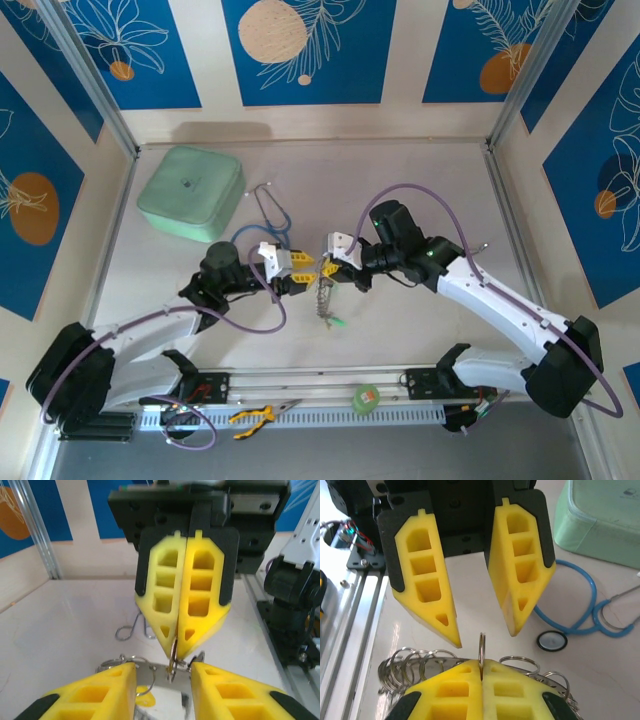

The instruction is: Put the keys on the keyring

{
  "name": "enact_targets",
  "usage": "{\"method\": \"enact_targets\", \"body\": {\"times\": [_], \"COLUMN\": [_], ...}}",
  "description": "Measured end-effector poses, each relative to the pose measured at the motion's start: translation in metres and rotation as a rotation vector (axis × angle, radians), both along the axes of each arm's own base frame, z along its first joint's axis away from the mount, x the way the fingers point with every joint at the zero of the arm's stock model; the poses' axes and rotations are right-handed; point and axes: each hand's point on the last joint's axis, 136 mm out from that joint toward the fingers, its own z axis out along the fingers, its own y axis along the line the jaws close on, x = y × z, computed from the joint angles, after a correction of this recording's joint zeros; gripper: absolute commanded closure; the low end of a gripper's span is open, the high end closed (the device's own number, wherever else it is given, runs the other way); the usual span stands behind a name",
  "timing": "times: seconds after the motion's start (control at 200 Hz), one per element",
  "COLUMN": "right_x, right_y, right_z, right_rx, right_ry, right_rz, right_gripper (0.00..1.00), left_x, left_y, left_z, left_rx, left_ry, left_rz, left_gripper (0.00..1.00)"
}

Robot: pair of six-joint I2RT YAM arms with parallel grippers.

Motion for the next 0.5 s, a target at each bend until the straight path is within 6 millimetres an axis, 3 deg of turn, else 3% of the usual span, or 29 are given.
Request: {"method": "enact_targets", "body": {"times": [0.5], "right_x": [-0.003], "right_y": [0.002], "right_z": [-0.001], "right_rx": [-0.233], "right_ry": [-0.080], "right_rz": [0.065], "right_gripper": [1.00], "left_x": [0.003], "left_y": [0.001], "left_z": [-0.016], "left_rx": [0.137], "left_ry": [0.013], "left_rz": [0.002], "left_gripper": [0.79]}}
